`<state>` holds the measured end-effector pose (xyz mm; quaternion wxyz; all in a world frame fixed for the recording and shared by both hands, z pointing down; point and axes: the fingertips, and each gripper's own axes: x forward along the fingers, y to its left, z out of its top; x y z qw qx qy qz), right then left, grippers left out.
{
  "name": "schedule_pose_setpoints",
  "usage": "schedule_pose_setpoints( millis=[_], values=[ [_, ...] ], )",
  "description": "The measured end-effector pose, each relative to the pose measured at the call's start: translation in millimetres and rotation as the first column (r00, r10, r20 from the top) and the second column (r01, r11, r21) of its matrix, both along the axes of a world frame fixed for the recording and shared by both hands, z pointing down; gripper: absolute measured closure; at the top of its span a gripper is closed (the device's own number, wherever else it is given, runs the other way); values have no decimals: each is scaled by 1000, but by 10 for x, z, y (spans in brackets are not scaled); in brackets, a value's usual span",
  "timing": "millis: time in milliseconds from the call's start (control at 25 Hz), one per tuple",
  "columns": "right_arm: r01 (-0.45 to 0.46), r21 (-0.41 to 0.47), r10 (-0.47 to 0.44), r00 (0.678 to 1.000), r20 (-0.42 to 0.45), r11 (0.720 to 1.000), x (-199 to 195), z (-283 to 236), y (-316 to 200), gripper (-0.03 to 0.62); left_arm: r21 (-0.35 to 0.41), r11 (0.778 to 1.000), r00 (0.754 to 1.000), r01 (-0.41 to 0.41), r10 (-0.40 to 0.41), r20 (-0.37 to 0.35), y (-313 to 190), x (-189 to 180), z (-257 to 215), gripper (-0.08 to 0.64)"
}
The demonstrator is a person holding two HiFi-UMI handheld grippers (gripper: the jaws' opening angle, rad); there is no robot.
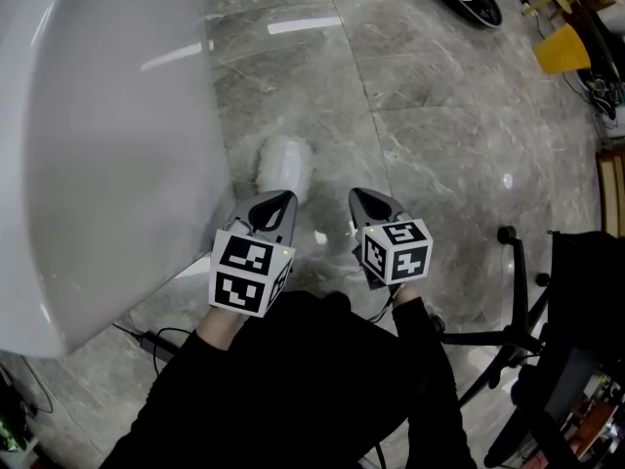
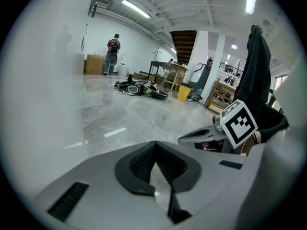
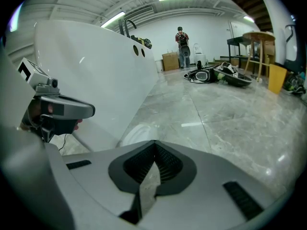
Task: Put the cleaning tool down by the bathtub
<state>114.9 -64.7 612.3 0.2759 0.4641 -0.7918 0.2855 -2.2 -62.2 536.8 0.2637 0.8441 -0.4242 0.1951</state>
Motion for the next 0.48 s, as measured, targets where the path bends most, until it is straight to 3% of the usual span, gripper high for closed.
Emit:
schedule_pose_setpoints(
  millis=[480],
  values=[
    [42,5,-42,999,-32,999,-30,1,4,592,-4,1000,1000,2,-2,11,-49,30,2,552]
  ],
)
